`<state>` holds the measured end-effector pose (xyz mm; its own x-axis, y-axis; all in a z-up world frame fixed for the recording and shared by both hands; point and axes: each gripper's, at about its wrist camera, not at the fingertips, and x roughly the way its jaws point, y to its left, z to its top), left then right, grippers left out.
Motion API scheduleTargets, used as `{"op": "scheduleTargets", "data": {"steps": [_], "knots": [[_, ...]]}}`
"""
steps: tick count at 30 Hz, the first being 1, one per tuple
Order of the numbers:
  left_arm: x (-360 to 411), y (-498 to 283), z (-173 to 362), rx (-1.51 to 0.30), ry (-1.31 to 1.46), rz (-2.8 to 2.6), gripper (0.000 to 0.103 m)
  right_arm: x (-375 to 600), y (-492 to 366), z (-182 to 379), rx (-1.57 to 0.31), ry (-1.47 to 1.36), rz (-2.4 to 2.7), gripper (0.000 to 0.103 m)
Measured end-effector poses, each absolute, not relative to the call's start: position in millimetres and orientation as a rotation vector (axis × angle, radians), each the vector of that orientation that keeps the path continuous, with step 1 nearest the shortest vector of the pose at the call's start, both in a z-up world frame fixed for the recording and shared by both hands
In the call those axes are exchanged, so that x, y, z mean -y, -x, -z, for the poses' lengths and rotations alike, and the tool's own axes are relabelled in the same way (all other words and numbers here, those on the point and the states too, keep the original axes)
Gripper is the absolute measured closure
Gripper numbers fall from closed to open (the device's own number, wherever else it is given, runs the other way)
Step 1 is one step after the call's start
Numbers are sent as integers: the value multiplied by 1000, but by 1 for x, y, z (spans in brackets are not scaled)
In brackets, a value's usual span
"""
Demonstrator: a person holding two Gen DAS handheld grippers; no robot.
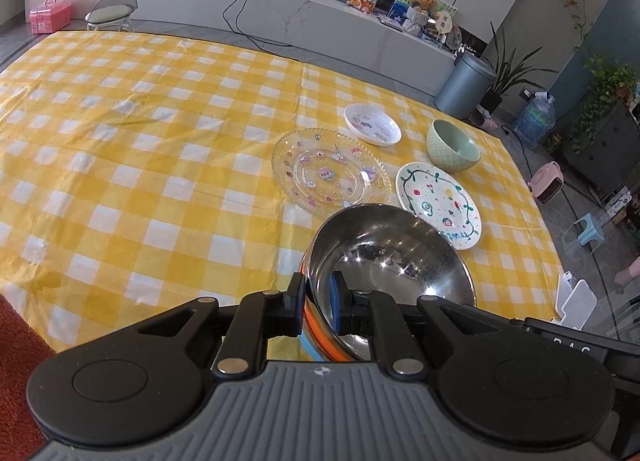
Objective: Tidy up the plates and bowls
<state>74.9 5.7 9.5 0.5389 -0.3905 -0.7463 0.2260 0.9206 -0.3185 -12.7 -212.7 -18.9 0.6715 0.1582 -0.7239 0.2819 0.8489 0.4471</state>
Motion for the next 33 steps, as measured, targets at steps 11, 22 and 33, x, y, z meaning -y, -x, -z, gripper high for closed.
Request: {"op": "scheduleTargets", "data": {"steps": [11, 22, 33], "knots": [[-8, -78, -12, -912, 214, 364, 90, 228, 19, 14, -778, -627, 91, 94], [-14, -83, -10, -928, 239, 362, 92, 228, 18, 19, -774, -661, 68, 98], [8, -88, -64, -788, 135, 497, 83, 246, 17, -15, -720, -562, 105, 95]]}}
